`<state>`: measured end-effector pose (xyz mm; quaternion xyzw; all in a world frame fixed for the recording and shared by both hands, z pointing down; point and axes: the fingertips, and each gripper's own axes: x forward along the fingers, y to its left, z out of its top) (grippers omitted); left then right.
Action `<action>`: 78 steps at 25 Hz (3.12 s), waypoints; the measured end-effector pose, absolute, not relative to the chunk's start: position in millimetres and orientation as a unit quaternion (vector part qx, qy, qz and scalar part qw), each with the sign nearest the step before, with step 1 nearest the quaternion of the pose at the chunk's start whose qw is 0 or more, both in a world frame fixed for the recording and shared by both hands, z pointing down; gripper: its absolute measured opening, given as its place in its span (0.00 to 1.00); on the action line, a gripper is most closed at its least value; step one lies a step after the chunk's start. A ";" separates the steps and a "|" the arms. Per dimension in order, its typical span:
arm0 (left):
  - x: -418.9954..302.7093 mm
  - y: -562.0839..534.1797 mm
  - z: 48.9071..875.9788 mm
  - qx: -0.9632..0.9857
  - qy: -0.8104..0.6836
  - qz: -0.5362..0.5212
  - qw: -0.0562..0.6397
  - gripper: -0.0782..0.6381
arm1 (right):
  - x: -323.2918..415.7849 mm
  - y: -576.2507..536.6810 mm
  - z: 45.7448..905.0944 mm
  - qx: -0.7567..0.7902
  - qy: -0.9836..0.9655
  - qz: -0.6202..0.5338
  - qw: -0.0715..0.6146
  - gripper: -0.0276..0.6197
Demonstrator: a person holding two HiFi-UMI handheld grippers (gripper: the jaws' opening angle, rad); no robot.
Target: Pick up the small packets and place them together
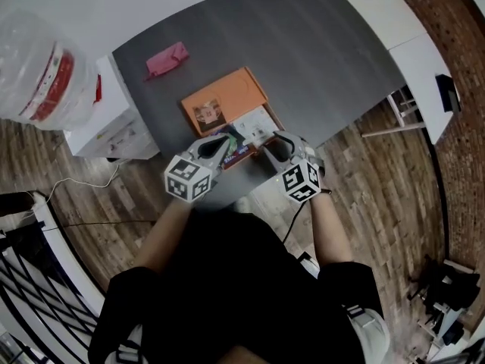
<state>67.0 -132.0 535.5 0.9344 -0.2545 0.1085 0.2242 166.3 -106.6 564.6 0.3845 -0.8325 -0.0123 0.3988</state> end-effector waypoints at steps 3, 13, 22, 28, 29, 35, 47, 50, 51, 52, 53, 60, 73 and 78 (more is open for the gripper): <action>86.7 -131.1 542.5 0.938 -0.230 0.138 0.218 0.11 | 168.4 -100.5 563.8 0.401 -0.830 -0.001 0.388 0.31; 123.7 -143.0 567.5 0.937 -0.180 0.276 0.115 0.19 | 172.6 -69.8 565.7 0.441 -0.829 0.049 0.342 0.30; 161.6 -136.0 603.3 0.912 -0.002 0.408 -0.023 0.36 | 182.4 -53.6 571.1 0.467 -0.818 0.083 0.325 0.30; 172.1 -136.3 634.5 0.859 0.079 0.489 -0.130 0.38 | 185.9 -41.1 577.0 0.479 -0.810 0.107 0.320 0.30; 172.4 -137.2 639.2 0.851 0.087 0.499 -0.142 0.38 | 185.7 -38.4 578.3 0.480 -0.809 0.111 0.320 0.30; 171.9 -129.8 663.2 0.816 0.140 0.533 -0.174 0.38 | 190.1 -24.1 585.3 0.492 -0.799 0.131 0.320 0.30; 177.7 -131.2 675.8 0.797 0.137 0.554 -0.198 0.32 | 193.6 -25.7 583.6 0.500 -0.796 0.139 0.311 0.29; 174.8 -132.2 672.9 0.802 0.125 0.556 -0.178 0.30 | 192.3 -28.3 583.1 0.496 -0.799 0.136 0.312 0.29; 172.9 -132.0 671.7 0.805 0.121 0.556 -0.170 0.30 | 191.7 -29.1 583.4 0.495 -0.800 0.135 0.312 0.29; 170.9 -132.0 670.4 0.808 0.115 0.555 -0.163 0.30 | 191.0 -30.0 583.7 0.492 -0.801 0.134 0.313 0.29; 169.1 -132.4 668.7 0.812 0.108 0.552 -0.157 0.30 | 190.1 -31.1 583.8 0.490 -0.803 0.132 0.313 0.29; 164.3 -133.0 648.8 0.850 0.061 0.510 -0.116 0.23 | 180.2 -43.0 580.6 0.470 -0.817 0.119 0.313 0.28; 171.7 -129.5 615.9 0.895 0.022 0.440 -0.069 0.16 | 173.4 -52.2 575.4 0.445 -0.831 0.097 0.319 0.28; 177.0 -135.5 594.8 0.923 -0.007 0.384 -0.037 0.16 | 170.9 -58.4 568.8 0.441 -0.835 0.087 0.317 0.27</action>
